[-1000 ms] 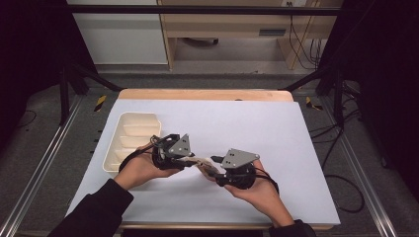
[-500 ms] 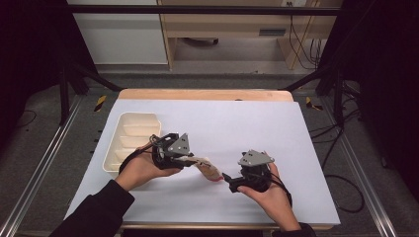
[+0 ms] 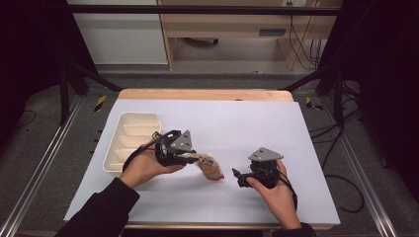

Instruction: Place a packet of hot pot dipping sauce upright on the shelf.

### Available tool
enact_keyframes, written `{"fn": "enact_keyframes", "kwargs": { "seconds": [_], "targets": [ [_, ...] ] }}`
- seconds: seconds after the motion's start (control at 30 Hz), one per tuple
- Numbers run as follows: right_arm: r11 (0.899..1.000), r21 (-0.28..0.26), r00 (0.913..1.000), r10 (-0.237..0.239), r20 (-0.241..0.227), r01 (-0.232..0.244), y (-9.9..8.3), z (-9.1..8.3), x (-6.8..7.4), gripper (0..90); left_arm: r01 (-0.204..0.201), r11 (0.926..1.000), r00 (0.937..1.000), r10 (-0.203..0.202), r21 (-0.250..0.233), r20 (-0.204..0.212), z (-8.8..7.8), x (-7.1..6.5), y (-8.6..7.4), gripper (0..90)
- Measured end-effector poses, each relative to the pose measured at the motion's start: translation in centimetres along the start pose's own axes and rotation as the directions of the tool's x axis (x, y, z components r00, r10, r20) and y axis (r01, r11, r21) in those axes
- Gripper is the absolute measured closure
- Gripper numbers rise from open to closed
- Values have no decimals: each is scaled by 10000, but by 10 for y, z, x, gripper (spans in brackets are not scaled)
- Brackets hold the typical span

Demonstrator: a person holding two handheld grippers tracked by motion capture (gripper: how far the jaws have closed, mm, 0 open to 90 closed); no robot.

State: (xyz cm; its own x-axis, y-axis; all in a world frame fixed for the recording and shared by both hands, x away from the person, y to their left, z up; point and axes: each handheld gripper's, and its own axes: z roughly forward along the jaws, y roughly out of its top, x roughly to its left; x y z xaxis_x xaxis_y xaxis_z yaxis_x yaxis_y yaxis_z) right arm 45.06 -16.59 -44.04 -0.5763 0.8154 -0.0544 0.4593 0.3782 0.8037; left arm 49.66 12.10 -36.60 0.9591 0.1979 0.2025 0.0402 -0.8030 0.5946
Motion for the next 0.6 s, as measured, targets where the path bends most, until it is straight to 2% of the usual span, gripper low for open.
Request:
{"fn": "enact_keyframes", "kwargs": {
  "seconds": [0.13, 0.27, 0.43, 0.6],
  "targets": [
    [10000, -2, 9998, 91, 150, -91, 0, -2, -1, 76, -164, 9996, 9998, 161, 212, 142, 4, 1, 10, 727],
    [10000, 11, 9995, 64, 312, -64, -1, -4, -1, 76, -459, 9966, 9988, 445, 691, 210, 3, 1, 22, 728],
    [10000, 63, 9991, 10, 414, -12, -1, -4, -2, 76, -1043, 9856, 9945, 1029, 1331, 177, 0, -1, 33, 730],
    [9999, 103, 9989, 98, 460, -103, -2, -3, -4, 76, -1524, 9661, 9883, 1510, 2083, 225, -9, 1, 38, 732]
  ]
}}
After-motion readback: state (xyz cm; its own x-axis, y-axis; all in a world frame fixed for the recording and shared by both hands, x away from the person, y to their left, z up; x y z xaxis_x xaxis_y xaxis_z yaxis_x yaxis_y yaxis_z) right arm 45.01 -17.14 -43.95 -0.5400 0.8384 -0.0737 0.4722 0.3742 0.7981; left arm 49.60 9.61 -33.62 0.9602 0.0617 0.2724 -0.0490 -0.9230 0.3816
